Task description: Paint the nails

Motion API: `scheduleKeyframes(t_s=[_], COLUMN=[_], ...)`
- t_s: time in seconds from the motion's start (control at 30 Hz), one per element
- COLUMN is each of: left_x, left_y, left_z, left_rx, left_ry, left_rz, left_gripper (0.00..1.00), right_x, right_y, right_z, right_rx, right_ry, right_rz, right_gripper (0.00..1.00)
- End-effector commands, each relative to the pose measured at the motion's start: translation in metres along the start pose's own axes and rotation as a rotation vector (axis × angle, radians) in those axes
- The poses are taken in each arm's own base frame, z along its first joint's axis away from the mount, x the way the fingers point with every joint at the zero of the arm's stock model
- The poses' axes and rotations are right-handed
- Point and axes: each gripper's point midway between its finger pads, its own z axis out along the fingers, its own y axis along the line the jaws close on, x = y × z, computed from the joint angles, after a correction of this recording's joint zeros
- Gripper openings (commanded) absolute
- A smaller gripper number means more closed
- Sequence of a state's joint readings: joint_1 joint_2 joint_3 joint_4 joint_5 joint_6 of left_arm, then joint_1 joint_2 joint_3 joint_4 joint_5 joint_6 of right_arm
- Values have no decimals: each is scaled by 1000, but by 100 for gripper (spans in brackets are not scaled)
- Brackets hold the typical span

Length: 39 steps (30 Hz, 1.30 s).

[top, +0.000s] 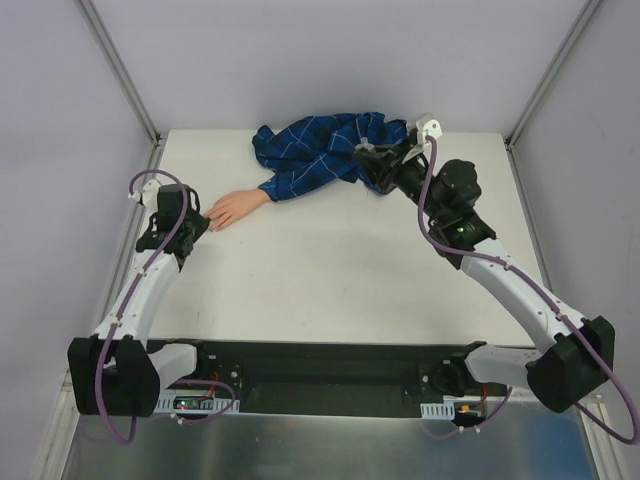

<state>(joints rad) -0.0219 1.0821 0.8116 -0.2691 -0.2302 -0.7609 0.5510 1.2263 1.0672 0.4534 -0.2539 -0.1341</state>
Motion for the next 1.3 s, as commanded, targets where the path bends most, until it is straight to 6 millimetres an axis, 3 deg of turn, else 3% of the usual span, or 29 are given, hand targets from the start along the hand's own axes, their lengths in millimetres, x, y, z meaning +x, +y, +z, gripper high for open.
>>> scheduleKeyframes(t_s=[0.0, 0.23, 0.43, 1.27], left_x=[-21, -16, -23, -2], left_y=[3, -2, 2, -10], left_z=[25, 62, 75, 118], left_rx=[-54, -78, -89, -79], left_ry=[-98, -72, -89, 12], left_rz=[-10, 51, 75, 51], left_gripper=[0, 0, 0, 0], right_x=[-47, -39, -30, -16], right_y=[1, -25, -41, -53], right_z=[-12, -33, -38, -33], right_rx=[-20, 72, 104, 112], right_ry=[-157, -134, -114, -99], right_rz=[-54, -84, -75, -36], right_gripper=[0, 0, 0, 0])
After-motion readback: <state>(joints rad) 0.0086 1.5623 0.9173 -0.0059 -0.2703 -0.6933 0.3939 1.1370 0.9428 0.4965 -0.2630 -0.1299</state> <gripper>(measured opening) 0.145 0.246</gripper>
